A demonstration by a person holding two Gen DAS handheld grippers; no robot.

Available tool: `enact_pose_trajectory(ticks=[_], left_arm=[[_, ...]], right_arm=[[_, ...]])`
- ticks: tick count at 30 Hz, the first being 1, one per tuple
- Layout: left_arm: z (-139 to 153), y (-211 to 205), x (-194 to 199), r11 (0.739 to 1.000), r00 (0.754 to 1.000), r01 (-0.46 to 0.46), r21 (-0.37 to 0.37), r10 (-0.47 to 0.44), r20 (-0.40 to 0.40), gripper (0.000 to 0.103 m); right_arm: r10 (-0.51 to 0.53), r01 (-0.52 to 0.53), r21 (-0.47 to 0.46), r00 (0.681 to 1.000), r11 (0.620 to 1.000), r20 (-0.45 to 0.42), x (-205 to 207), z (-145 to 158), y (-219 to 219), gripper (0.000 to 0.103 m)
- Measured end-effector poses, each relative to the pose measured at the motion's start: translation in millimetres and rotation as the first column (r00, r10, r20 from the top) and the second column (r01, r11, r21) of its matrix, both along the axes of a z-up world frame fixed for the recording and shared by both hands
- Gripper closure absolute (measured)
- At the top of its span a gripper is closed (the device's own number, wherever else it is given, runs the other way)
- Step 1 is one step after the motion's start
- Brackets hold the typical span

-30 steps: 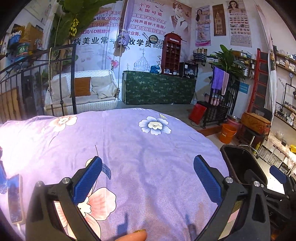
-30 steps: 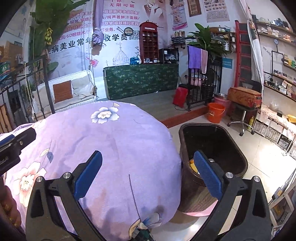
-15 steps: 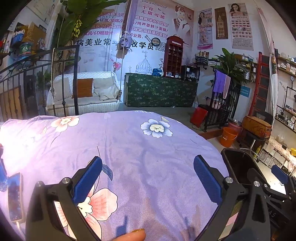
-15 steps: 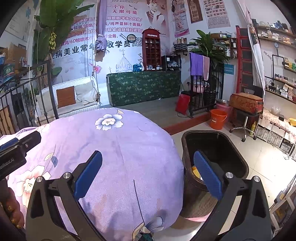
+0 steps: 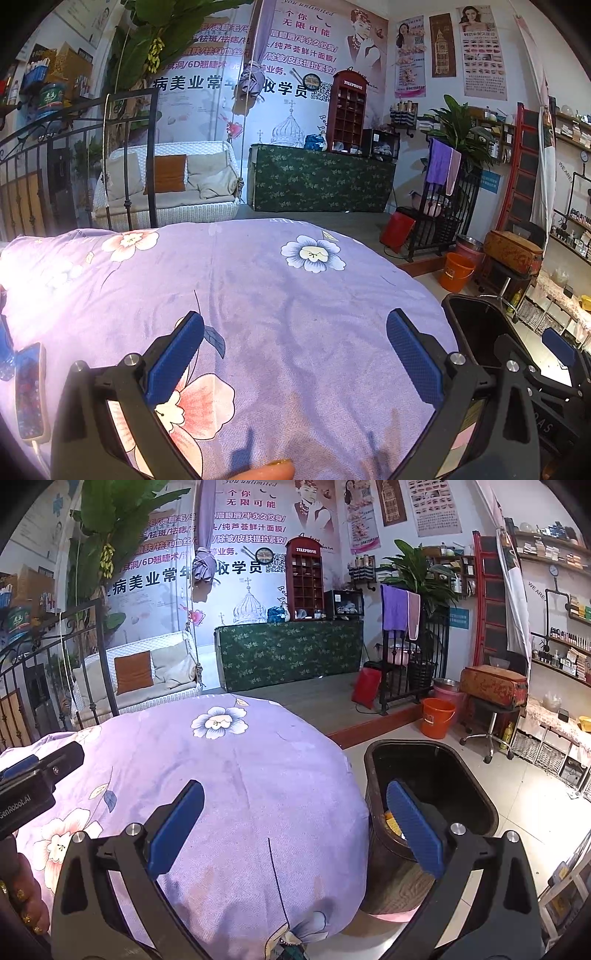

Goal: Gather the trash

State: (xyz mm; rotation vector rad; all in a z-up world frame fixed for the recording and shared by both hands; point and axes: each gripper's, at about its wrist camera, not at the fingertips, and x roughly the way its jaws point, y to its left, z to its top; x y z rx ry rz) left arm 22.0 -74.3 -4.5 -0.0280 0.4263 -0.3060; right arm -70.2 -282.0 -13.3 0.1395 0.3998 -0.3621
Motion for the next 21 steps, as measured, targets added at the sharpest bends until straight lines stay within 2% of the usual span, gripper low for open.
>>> enact_pose_trajectory(ticks=[21], left_arm=[[-1.5, 0.0, 0.3, 1.000, 1.000, 0.010, 0.004, -0.010, -0.007, 0.006]], right_arm=[[-0.003, 0.003, 0.005, 1.000, 1.000, -0.001, 1.4, 1.0, -2.3, 0.005]])
